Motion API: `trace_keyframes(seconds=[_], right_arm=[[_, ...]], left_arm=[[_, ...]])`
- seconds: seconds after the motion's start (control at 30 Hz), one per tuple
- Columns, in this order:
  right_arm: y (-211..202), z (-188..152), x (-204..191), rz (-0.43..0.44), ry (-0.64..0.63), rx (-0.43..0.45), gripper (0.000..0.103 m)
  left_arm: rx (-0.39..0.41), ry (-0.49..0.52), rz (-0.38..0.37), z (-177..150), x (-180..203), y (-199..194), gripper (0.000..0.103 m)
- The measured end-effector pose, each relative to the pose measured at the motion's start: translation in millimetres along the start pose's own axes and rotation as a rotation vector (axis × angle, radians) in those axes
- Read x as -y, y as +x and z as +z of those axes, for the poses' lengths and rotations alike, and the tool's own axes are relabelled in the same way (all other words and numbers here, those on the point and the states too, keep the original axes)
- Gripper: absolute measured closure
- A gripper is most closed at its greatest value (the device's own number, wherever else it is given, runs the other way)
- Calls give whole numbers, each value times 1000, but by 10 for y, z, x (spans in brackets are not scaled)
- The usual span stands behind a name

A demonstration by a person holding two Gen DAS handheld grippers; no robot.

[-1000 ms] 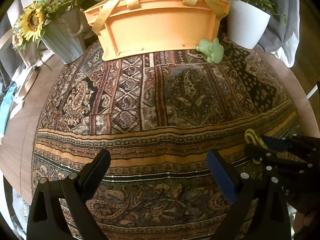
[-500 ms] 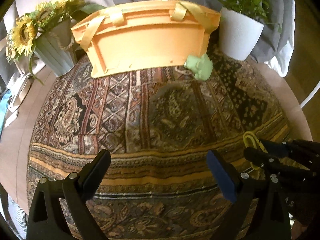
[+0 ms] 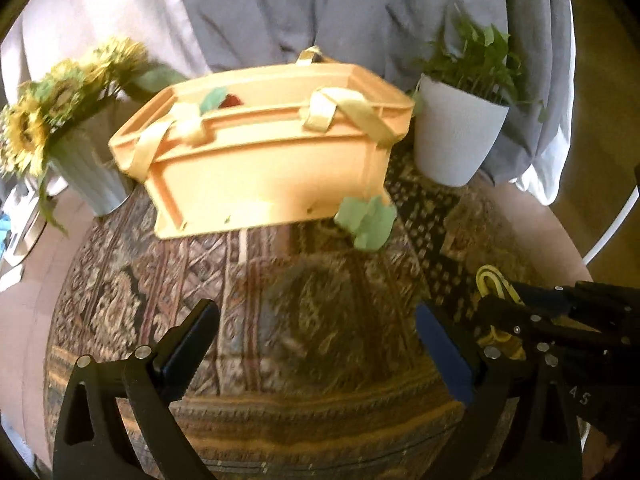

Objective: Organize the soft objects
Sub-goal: 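Lift the minion with the right tool while the left tool approaches the green rubber frog, then grasp the green rubber frog with the left tool while the right tool holds the minion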

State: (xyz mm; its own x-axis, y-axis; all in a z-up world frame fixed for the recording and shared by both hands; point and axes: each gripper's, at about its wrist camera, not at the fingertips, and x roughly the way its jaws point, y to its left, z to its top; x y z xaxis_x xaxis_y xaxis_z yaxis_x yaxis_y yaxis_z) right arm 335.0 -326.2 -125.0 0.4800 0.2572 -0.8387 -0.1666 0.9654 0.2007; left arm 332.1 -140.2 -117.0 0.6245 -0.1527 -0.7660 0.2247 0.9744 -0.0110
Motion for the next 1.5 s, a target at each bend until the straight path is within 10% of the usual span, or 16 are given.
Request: trace_keyframes(seconds=[0.9,1.3,1.5], right_arm=[[519,516,775,-93,108,31,77],[655,596,839,-92,127,23,76],[670,566,792,-70,133,14,76]], left_arm=[[8,31,51,454,530,1220,3],[-45,2,44,536,587,1572,39],[-46,0,26,525,548,1558,39]])
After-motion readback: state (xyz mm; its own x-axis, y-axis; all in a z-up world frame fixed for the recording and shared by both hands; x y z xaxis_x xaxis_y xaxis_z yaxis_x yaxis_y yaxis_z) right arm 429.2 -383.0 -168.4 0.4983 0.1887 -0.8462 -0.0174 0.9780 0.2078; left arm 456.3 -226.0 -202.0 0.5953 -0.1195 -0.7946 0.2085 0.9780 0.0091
